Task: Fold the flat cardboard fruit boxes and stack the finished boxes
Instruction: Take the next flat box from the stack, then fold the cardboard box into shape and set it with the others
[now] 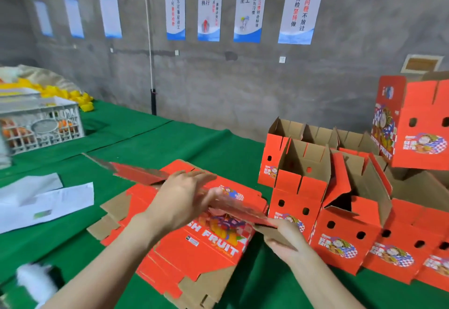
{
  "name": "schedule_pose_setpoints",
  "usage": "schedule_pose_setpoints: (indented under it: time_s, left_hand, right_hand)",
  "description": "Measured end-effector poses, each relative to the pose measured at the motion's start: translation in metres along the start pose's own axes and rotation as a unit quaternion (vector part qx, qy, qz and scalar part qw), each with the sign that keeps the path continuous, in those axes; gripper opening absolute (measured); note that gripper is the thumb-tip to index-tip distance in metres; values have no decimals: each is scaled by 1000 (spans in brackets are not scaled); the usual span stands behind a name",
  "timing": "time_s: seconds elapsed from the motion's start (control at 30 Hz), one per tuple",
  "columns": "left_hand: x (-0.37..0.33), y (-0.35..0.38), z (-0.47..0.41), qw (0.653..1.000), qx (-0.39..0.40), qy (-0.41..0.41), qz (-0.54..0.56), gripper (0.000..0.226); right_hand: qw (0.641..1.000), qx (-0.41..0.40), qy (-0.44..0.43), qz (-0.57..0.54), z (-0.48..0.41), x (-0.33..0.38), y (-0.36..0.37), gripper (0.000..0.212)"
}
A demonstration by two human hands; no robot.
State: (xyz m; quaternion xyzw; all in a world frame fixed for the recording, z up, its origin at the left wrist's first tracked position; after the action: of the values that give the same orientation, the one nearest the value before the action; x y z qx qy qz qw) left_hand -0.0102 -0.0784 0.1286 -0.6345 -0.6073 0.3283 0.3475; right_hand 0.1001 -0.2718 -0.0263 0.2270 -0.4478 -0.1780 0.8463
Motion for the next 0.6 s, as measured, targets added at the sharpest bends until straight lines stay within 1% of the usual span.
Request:
schedule_pose_setpoints:
  time_s: [0.07, 0.13, 0.17, 0.23, 0.27, 0.3, 0.37, 0.4, 0.43, 0.47, 0.53, 0.6]
  left_hand:
    - [-18, -29, -13, 998, -24, 44, -28, 80]
    - [-30, -48, -25, 995, -23, 86, -48, 93]
    - [-36, -56, -31, 991, -22, 110, -69, 98]
    - [-48, -73, -46, 981, -50, 145, -117, 101]
    - [-55, -83, -55, 977, -69, 150, -136, 100]
    - [-65, -92, -63, 972, -92, 157, -146, 92]
    - [-93, -104, -75, 955, -128, 202, -173, 58]
    - [-109, -107, -78, 946, -144, 232, -176, 44]
    - [-124, -109, -81, 937, -160, 256, -175, 37]
    - [-137, -109, -85, 933, -165, 266, -180, 37]
    - [-154, -105, -95, 939, -164, 251, -169, 41]
    - [-165, -102, -108, 954, -177, 207, -128, 46]
  right_hand:
    - [995, 36, 29, -91, 10, 14, 10, 16]
    - [984, 58, 51, -163, 23, 31, 10, 23]
    - [978, 65, 55, -193, 32, 41, 7, 24]
    - [971, 76, 48, -221, 50, 62, -2, 23]
    - [970, 78, 42, -227, 60, 71, -8, 21]
    - [970, 77, 35, -229, 68, 80, -15, 18]
    - [970, 72, 18, -230, 85, 97, -32, 16]
    - [971, 66, 8, -228, 92, 105, -42, 19]
    - [973, 57, -1, -224, 99, 112, -53, 24]
    - [974, 44, -9, -222, 106, 118, -64, 30]
    - [976, 22, -41, -215, 120, 128, -86, 40]
    - [978, 14, -89, -189, 134, 136, -103, 38]
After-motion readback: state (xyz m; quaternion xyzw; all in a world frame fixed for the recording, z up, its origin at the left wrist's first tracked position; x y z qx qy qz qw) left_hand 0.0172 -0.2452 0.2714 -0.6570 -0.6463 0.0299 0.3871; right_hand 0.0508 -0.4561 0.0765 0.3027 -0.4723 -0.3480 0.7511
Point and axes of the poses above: each hand's wrist, its own z-axis away from the middle knuckle, its own y-axis out of the palm, x = y × z, the point moved 7 cm from there along -z, towards the middle knuckle, and after that the axes turned 14 degrees about -z, right-handed, at the moved point
